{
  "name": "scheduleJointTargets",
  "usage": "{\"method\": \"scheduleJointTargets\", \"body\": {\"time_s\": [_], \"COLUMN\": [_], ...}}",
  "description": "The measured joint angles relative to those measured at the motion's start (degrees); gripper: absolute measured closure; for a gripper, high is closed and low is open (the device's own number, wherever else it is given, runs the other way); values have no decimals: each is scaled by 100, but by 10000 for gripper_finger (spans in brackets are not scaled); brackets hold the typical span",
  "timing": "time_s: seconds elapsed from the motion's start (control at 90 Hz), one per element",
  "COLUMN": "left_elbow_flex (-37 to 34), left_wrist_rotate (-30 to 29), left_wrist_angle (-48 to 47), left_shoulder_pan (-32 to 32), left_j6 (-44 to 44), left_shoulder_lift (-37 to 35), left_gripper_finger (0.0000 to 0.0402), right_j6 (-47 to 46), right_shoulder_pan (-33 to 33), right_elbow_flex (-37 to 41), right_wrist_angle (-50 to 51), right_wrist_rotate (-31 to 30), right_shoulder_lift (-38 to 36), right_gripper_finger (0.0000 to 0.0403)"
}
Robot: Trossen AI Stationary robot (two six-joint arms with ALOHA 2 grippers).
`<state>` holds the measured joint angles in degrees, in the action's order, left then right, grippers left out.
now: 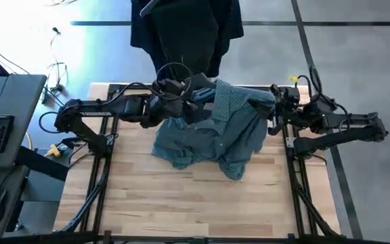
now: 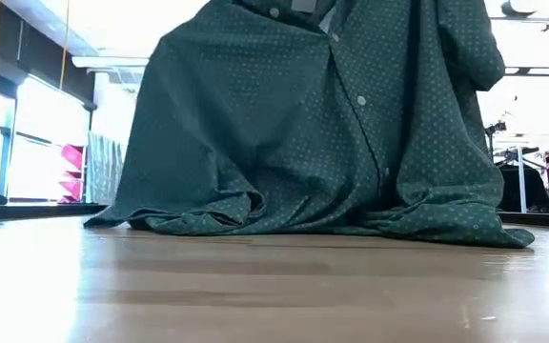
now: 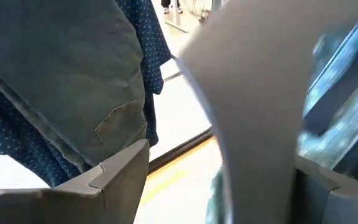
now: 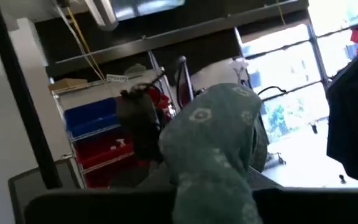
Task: Hang clothes
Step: Unhang the hangered light blue polo shirt from the hanger racked
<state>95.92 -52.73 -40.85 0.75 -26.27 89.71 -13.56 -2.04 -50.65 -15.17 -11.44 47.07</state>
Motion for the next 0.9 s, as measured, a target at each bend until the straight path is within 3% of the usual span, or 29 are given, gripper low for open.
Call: {"method": "scheduleJointTargets", "body": {"time_s": [0.122, 0.289, 0.544, 0.633, 0.678, 0.767, 0.9], "left_elbow_flex": [0, 119, 260, 276, 291, 299, 299], "left_wrist_rotate": [32, 139, -661, -799, -803, -892, -927], "left_wrist_angle": [95, 191, 181, 99, 125, 86, -79], "left_shoulder_pan": [6, 66, 414, 501, 543, 629, 620], "left_j6": [332, 1321, 3294, 3834, 4026, 4336, 4777], "left_shoulder_lift": [2, -2, 18, 33, 43, 204, 568], "left_gripper_finger": [207, 355, 357, 358, 360, 361, 361], "right_j6": [81, 43, -513, -774, -941, -1241, -1377], "right_shoulder_pan": [4, 9, 62, 248, 325, 372, 453], "right_elbow_flex": [0, -12, -47, 39, 35, 15, 14], "right_wrist_angle": [39, 622, 3036, 4334, 4522, 5290, 5614], "right_wrist_rotate": [237, 186, -763, -1278, -1434, -1333, -1173], "right_shoulder_lift": [0, -16, -22, -3, 46, -17, 27], "right_gripper_finger": [400, 395, 371, 325, 297, 238, 163]}}
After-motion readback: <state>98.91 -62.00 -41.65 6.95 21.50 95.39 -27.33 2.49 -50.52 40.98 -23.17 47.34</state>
